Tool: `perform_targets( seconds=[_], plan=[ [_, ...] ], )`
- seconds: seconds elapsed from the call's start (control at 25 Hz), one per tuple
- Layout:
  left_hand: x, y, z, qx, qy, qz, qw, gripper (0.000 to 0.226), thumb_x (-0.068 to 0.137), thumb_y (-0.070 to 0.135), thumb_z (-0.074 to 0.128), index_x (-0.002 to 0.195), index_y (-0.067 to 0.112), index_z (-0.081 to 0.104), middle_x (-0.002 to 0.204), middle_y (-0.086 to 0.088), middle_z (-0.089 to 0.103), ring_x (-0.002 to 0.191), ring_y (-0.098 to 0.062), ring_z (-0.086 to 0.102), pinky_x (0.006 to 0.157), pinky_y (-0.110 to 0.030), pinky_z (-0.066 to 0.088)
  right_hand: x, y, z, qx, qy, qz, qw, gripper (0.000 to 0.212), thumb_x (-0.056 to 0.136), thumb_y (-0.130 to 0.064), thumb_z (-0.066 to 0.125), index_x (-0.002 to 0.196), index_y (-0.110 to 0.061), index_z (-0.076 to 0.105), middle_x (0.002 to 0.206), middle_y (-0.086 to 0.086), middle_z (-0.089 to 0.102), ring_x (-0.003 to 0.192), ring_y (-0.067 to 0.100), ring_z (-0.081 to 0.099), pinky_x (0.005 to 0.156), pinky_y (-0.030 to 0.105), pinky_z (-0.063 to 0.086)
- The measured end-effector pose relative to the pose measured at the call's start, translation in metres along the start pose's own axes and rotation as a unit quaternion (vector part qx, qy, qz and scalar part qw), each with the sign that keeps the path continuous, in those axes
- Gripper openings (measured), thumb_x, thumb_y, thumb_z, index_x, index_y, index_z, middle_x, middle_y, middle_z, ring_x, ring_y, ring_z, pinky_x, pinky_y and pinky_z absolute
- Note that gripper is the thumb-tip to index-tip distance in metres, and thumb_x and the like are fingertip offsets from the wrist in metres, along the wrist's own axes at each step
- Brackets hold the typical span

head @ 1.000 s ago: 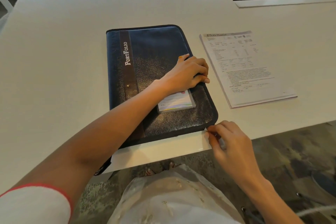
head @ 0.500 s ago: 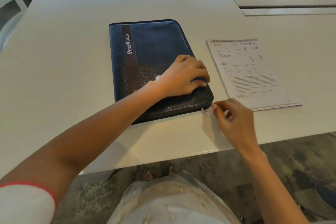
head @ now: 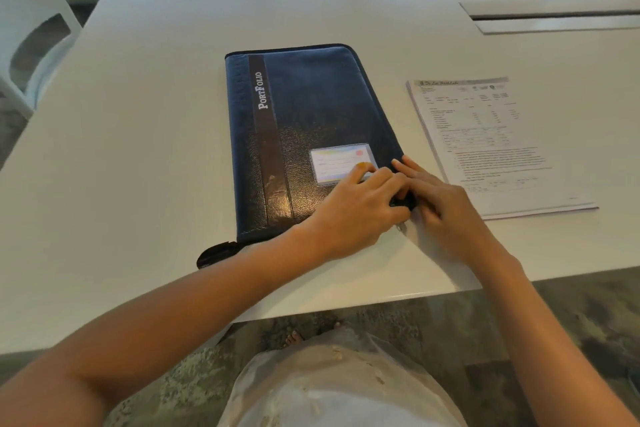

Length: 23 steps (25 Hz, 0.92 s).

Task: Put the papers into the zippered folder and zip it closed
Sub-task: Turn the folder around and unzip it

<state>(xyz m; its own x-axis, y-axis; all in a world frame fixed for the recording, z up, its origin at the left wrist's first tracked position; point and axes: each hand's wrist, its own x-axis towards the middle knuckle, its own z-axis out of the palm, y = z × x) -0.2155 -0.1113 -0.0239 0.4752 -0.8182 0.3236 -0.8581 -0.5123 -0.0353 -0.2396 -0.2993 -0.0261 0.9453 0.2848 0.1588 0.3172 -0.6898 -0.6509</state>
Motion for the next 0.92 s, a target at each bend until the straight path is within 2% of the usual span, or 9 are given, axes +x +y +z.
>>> perform_targets(
  seconds=[0.12,0.2,0.32,0.48,0.6,0.76,0.92],
  plan=[
    [-0.006,0.001,0.004,0.000,0.022,-0.006,1.000,0.016,0.090,0.017,0.061,0.103,0.024,0.067,0.114,-0.009,0.058,0.103,-0.026,0.048,0.095,-0.048,0.039,-0.006,0.009,-0.006,-0.001,-0.042,-0.028,0.999,0.059,0.087,-0.003,0.055,0.140,-0.023,0.039,0.150,-0.003,0.040,0.144,0.012,0.027,0.115,0.035,0.029],
    [-0.007,0.001,0.004,-0.003,0.035,-0.005,0.999,0.019,0.089,0.018,0.064,0.106,0.025,0.067,0.110,-0.009,0.058,0.102,-0.026,0.049,0.096,-0.049,0.039,-0.008,0.014,-0.007,-0.046,-0.057,-0.044,0.996,0.062,0.088,-0.007,0.064,0.141,-0.024,0.038,0.152,0.000,0.039,0.144,0.015,0.028,0.113,0.039,0.034],
    [-0.006,0.003,0.002,-0.007,0.044,-0.007,0.999,0.016,0.089,0.017,0.065,0.104,0.023,0.068,0.106,-0.009,0.059,0.101,-0.027,0.051,0.097,-0.051,0.039,-0.009,0.017,-0.004,-0.090,-0.017,-0.068,0.993,0.058,0.087,-0.008,0.065,0.138,-0.021,0.041,0.147,0.003,0.042,0.138,0.022,0.038,0.107,0.042,0.042],
    [-0.016,-0.001,-0.007,0.004,0.029,-0.008,1.000,0.016,0.082,0.020,0.072,0.097,0.025,0.070,0.109,-0.006,0.059,0.110,-0.027,0.050,0.105,-0.052,0.031,-0.010,0.020,0.002,-0.109,0.033,-0.089,0.990,0.053,0.083,0.001,0.068,0.132,-0.012,0.053,0.141,0.007,0.046,0.130,0.024,0.045,0.102,0.041,0.043],
    [-0.048,-0.013,-0.022,0.010,0.012,-0.015,1.000,0.022,0.079,0.022,0.075,0.099,0.029,0.069,0.111,-0.004,0.059,0.113,-0.025,0.047,0.109,-0.049,0.027,-0.010,0.021,0.003,-0.096,0.037,-0.080,0.991,0.047,0.084,0.002,0.066,0.129,-0.008,0.059,0.138,0.010,0.053,0.132,0.025,0.045,0.105,0.040,0.043],
    [-0.104,-0.032,-0.049,0.027,0.003,-0.033,0.999,0.019,0.080,0.020,0.074,0.095,0.030,0.071,0.103,-0.004,0.061,0.105,-0.022,0.050,0.111,-0.048,0.027,-0.010,0.020,-0.001,-0.090,0.032,-0.078,0.992,0.044,0.085,-0.002,0.064,0.128,-0.008,0.059,0.137,0.011,0.055,0.132,0.026,0.047,0.104,0.041,0.044],
    [-0.143,-0.045,-0.071,0.072,-0.036,-0.044,0.996,0.030,0.070,0.017,0.080,0.095,0.031,0.070,0.105,-0.008,0.063,0.105,-0.025,0.050,0.109,-0.049,0.024,-0.010,0.019,-0.002,-0.085,0.029,-0.073,0.993,0.043,0.086,-0.008,0.061,0.129,-0.008,0.058,0.137,0.011,0.054,0.132,0.027,0.047,0.106,0.028,0.038]
  ],
)
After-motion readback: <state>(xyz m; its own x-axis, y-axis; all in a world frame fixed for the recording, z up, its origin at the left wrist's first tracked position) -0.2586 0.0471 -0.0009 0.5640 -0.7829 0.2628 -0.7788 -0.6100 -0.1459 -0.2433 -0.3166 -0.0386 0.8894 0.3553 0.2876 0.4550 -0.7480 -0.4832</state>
